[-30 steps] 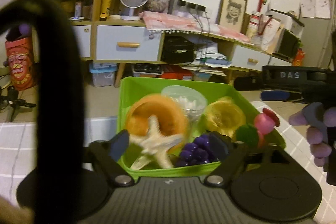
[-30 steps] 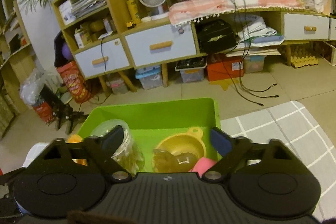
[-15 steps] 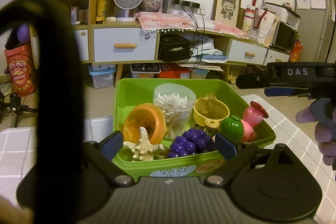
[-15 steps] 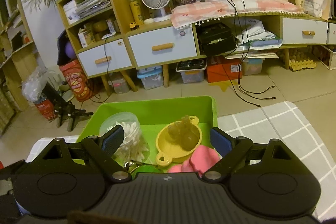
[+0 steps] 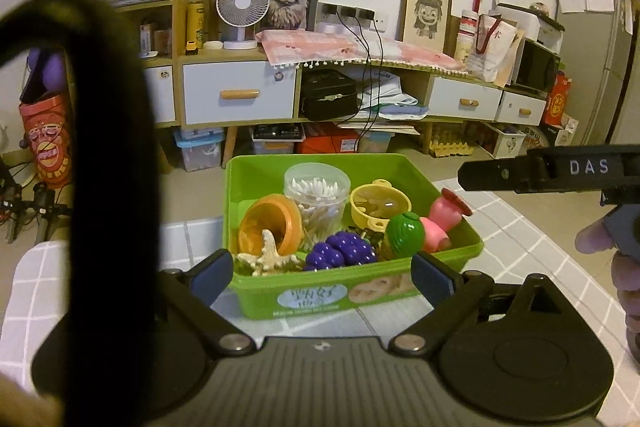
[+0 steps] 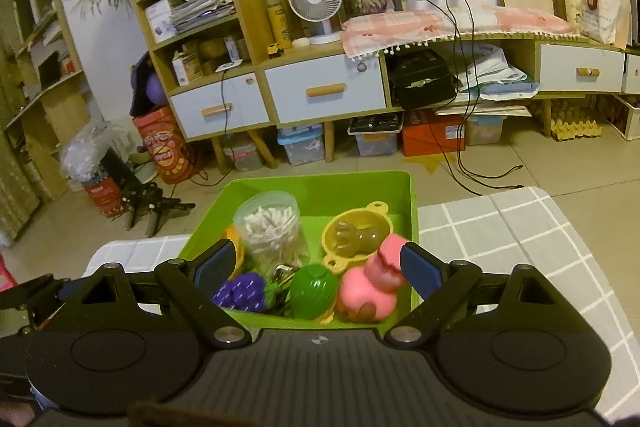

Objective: Organize rigid objects
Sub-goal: 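Move both tools back toward the brown figurine and pink card box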

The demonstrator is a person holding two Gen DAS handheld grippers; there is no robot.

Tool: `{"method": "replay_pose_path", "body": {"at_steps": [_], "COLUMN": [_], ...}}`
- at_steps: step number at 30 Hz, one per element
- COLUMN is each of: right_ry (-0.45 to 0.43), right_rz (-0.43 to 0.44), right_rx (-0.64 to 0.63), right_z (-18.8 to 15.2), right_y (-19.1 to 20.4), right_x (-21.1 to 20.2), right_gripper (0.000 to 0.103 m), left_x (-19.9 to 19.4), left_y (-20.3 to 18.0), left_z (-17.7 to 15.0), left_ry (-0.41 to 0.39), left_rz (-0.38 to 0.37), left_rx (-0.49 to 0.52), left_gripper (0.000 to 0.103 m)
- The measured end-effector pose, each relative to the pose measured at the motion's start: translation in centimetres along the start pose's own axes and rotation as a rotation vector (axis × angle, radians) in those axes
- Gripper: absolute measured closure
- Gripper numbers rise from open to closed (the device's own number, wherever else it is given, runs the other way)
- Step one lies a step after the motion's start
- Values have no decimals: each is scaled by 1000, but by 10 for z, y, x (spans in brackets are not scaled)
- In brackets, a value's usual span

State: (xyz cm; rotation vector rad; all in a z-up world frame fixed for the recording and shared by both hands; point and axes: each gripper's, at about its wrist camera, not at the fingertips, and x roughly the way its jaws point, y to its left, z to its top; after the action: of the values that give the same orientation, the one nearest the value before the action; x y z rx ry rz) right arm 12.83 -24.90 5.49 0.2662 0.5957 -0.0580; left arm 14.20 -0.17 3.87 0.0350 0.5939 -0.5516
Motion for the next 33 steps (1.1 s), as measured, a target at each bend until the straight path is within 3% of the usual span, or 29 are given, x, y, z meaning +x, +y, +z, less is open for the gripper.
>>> {"method": "replay_pose_path", "body": {"at_steps": [17, 28, 33], "right_ry": [30, 79, 110], "right_rz": [33, 53, 32], "right_rx": [-51, -67, -33], "right_z": [-31, -77, -91], "right_y": [20, 20, 9], "right_x": [-50, -57, -49], "right_gripper": [9, 4, 3], "left_x": [-60, -66, -62], "left_y": [-8, -2, -1], "left_z": [-30, -58, -68], "left_ry": [18, 87, 93], "left_rz": [-5, 13, 9], "left_rx": [-27, -86, -59], "left_gripper": [19, 17, 17]}}
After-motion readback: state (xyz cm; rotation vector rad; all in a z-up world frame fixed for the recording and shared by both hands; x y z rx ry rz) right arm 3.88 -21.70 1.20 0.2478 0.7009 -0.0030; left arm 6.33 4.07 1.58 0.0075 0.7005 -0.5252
